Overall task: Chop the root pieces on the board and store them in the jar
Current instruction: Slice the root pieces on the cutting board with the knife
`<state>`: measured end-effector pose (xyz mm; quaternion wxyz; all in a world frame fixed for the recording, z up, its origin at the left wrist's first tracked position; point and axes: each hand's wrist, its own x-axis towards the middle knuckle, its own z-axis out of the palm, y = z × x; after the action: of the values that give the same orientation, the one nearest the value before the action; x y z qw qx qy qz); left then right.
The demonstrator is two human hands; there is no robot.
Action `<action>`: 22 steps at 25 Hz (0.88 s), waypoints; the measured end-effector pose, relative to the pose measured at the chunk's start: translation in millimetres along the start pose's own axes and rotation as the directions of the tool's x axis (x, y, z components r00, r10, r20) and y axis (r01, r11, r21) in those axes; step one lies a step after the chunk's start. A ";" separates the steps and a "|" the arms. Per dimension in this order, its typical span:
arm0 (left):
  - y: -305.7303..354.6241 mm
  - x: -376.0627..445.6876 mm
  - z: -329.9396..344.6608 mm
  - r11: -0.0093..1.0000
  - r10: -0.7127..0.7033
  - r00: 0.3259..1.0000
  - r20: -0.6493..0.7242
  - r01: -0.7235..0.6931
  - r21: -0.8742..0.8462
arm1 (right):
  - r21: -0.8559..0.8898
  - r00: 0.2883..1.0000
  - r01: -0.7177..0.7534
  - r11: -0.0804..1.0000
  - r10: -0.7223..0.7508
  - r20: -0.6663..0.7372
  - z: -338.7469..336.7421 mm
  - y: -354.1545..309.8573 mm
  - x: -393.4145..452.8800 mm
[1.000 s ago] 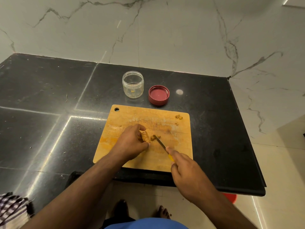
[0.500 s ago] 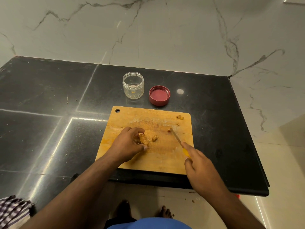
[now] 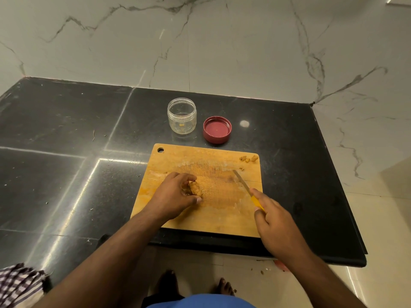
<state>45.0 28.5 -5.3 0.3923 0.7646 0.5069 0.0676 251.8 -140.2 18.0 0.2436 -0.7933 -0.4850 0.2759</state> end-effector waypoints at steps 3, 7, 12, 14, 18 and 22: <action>-0.5 -0.3 -3.5 1.000 0.004 0.999 0.040 -0.003 -0.021 | 0.016 0.999 0.015 1.000 -0.016 0.036 6.8 0.8 -4.3; 0.2 1.1 -9.6 0.999 0.023 0.996 0.088 -0.020 -0.027 | 0.022 0.998 -0.014 1.000 0.013 0.056 10.5 6.8 -6.9; 1.6 0.7 -5.3 1.000 0.025 1.000 0.000 -0.025 -0.001 | 0.023 0.998 -0.007 1.000 0.005 0.063 6.4 10.9 -10.6; 1.1 0.3 -3.5 1.000 0.019 0.999 -0.026 -0.019 -0.004 | 0.027 0.999 -0.045 0.999 0.045 -0.001 1.1 13.5 -10.9; 1.6 -2.2 1.9 1.000 0.011 0.997 -0.076 -0.011 0.001 | 0.058 0.998 -0.035 0.998 0.038 -0.043 0.2 11.3 -14.3; 4.4 -5.1 4.3 1.000 0.001 0.997 -0.079 -0.001 0.000 | 0.128 0.999 0.009 0.992 -0.014 0.042 9.8 0.2 -20.6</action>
<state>47.9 21.3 -3.9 0.3719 0.7615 0.5216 0.0982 237.6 -157.7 14.9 0.2851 -0.7671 -0.4761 0.3220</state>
